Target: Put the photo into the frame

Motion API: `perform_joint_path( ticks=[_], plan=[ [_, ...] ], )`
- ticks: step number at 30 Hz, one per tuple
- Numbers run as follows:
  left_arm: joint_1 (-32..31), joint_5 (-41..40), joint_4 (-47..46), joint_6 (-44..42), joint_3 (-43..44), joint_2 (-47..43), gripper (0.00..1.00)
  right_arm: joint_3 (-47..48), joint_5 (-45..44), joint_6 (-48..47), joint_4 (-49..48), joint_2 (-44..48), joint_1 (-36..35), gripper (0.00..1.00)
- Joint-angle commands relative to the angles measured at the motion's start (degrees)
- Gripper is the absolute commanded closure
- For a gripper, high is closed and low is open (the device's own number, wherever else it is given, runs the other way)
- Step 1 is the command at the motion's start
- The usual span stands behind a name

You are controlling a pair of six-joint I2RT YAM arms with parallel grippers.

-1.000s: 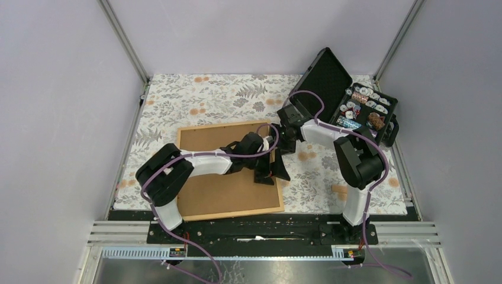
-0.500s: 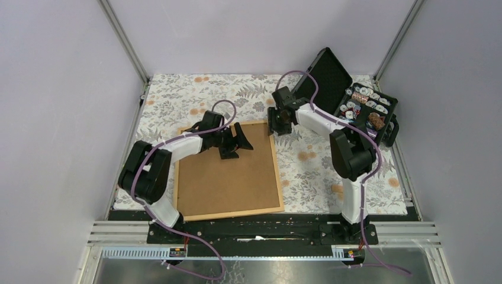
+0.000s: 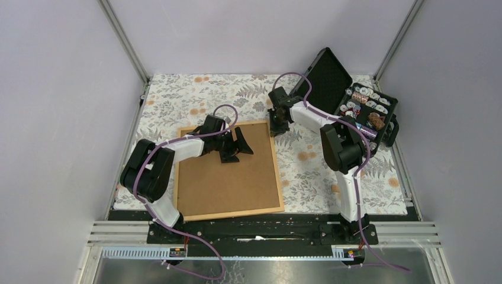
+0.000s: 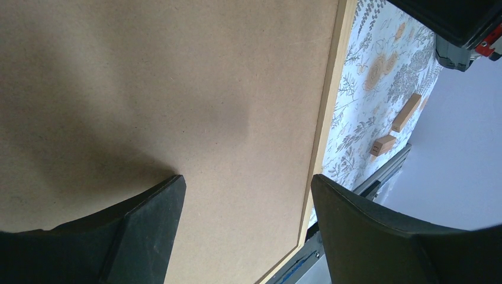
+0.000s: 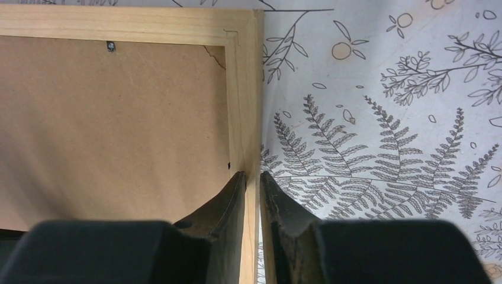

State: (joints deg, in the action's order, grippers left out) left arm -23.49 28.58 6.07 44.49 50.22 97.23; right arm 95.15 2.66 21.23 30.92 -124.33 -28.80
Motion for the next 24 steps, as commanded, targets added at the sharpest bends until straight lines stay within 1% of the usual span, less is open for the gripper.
perform_joint_path(
  ticks=[1, 10, 24],
  plan=[
    [-0.1, -2.8, 0.2, -1.7, -2.1, 0.7, 0.16, 1.8, 0.6, -0.5, 1.5, -2.9, 0.2, 0.79],
    [0.0, -2.9, 0.1, -1.7, -2.4, 1.2, 0.17, 1.1, 4.2, -0.1, 1.9, -4.4, 0.2, 0.79],
    [-0.1, -2.6, -0.3, -1.3, -2.7, 1.8, 0.17, 2.7, 4.2, 0.9, 3.1, -8.0, -1.1, 0.78]
  ],
)
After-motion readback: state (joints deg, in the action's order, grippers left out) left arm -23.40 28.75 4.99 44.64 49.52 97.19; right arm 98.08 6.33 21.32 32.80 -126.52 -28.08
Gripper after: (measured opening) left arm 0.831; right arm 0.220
